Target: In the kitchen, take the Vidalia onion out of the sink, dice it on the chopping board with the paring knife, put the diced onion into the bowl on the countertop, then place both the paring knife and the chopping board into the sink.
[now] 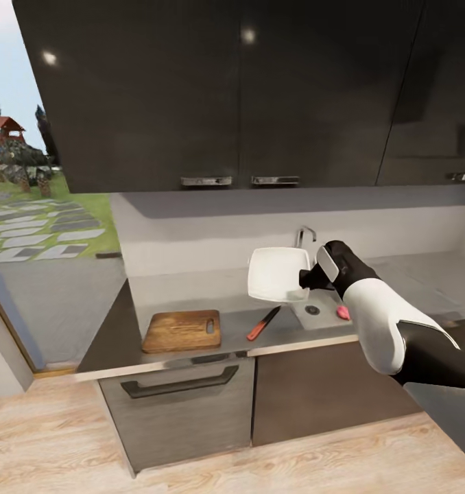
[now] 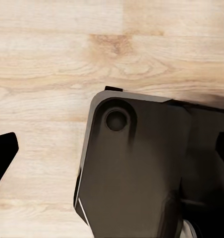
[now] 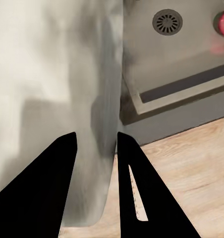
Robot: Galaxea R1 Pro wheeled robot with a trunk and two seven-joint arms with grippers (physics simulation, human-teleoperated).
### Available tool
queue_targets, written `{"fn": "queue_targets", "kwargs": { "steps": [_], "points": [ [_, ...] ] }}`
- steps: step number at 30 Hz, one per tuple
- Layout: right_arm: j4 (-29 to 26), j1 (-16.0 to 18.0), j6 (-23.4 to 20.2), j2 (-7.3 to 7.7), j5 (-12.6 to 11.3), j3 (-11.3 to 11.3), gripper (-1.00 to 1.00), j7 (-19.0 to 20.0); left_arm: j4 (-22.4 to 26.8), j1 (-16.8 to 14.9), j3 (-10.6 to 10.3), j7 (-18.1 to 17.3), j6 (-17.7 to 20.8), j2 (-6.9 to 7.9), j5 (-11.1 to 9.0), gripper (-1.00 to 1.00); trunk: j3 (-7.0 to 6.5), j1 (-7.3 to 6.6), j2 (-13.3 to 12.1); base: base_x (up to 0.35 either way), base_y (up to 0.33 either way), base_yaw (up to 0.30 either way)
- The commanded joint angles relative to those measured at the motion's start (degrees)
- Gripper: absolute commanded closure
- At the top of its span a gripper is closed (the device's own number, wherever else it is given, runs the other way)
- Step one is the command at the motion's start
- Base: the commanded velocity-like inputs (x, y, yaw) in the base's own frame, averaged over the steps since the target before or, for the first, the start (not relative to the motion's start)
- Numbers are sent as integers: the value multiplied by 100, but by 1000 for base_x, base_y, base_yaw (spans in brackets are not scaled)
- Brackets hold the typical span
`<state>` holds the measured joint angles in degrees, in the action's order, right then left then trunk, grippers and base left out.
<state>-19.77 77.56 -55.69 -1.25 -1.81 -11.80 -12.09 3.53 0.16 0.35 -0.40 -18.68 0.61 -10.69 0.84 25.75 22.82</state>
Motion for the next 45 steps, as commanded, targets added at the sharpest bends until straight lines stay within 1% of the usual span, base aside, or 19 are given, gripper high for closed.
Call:
{"fn": "queue_targets", "kwargs": {
  "steps": [1,7,12,17,22,28,35,39,45],
  "points": [
    [-1,4,0,-7,-30,-32,100,-39,8,2,0,-4,-6,0,-20,-100,0,4,10,0,285,0],
    [8,4,21,1,-38,-32,100,-18,8,2,0,-4,-4,0,-20,-100,-24,4,10,0,285,0],
    [16,4,22,-23,-38,-32,100,-27,8,2,0,-4,-4,0,-20,-100,-27,4,10,0,284,38],
    [37,4,23,-111,-31,-32,100,-34,8,2,0,-4,-4,1,-20,-100,-30,4,10,0,279,231],
    [81,4,24,-138,-30,-32,100,-33,8,2,0,-4,-6,5,-20,-100,-30,4,10,24,254,277],
    [169,4,99,-139,-25,-38,100,-30,8,2,0,-4,-4,1,-20,-100,-30,4,10,178,189,282],
    [348,4,174,-119,-15,-49,100,-16,8,2,0,-4,-4,0,-20,-100,-30,4,10,228,82,266],
    [413,4,179,-120,-13,-50,100,-14,8,2,0,-4,-4,0,-20,-100,-30,4,10,185,4,73],
    [545,4,181,-129,-28,-50,100,-13,8,2,0,-4,-4,0,-20,-100,-30,4,10,43,1,14]
  ]
}}
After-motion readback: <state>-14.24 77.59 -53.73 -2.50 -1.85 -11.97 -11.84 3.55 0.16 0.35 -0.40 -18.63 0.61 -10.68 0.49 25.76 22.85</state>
